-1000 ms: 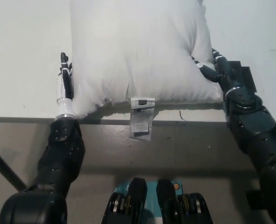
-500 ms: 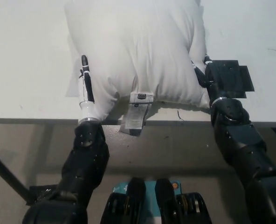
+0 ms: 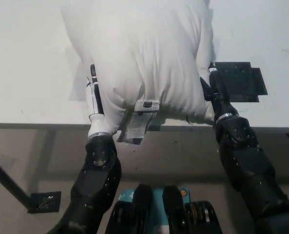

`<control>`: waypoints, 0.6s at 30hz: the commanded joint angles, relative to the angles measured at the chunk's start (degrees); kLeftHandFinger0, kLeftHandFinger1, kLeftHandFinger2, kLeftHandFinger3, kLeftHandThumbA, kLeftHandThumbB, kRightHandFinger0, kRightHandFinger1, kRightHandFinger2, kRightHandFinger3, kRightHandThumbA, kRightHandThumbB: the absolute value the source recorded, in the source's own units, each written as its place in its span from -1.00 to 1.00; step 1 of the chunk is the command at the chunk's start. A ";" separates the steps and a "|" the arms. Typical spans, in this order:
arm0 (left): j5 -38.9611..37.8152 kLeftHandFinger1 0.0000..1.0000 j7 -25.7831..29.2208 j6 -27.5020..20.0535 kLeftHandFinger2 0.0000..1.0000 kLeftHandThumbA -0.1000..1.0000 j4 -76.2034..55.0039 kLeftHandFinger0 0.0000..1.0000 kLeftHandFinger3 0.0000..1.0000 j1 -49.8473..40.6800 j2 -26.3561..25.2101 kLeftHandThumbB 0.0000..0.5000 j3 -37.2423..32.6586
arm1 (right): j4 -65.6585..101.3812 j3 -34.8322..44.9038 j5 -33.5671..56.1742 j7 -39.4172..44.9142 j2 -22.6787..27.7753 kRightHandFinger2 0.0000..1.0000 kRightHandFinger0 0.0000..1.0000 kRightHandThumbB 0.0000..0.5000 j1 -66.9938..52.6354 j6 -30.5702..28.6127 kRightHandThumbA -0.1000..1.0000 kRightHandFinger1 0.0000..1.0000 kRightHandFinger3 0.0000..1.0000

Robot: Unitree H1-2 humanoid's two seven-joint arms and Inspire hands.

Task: The robot uses both hands to lift the pillow and then drops it on the table

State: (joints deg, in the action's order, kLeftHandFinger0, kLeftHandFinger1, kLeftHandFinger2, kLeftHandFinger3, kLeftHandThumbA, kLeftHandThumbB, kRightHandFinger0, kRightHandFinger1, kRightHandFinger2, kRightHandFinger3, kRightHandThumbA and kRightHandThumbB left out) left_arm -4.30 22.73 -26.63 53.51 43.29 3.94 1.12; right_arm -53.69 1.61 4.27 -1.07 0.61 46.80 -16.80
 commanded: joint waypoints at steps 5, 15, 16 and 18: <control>5.46 1.00 -5.46 3.15 1.00 1.00 -22.72 1.00 1.00 4.62 5.81 -1.00 -6.88 | 28.61 -8.21 -4.41 4.66 -4.55 1.00 1.00 0.14 2.00 4.65 1.00 1.00 1.00; 1.29 1.00 -6.52 17.50 1.00 1.00 -43.81 1.00 1.00 9.52 4.22 -0.66 -6.47 | 52.31 -9.05 -9.01 3.00 0.30 1.00 1.00 0.33 3.83 17.66 1.00 1.00 1.00; 1.12 1.00 -6.51 18.51 1.00 1.00 -44.85 1.00 1.00 9.65 4.16 -0.63 -6.49 | 53.08 -8.98 -9.36 2.75 0.43 1.00 1.00 0.34 3.88 18.03 1.00 1.00 1.00; 1.69 1.00 -6.27 19.53 1.00 1.00 -47.95 1.00 1.00 10.88 4.06 -0.57 -6.62 | 56.32 -8.78 -10.40 2.11 1.15 1.00 1.00 0.41 4.65 19.22 1.00 1.00 1.00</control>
State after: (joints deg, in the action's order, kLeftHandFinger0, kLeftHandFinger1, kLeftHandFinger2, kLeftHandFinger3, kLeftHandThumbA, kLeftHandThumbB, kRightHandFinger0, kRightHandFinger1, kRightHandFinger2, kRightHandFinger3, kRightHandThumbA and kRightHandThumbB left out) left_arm -5.48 23.19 -19.14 29.11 39.93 3.59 1.00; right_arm -23.89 0.81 2.95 -3.01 3.86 42.03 -6.83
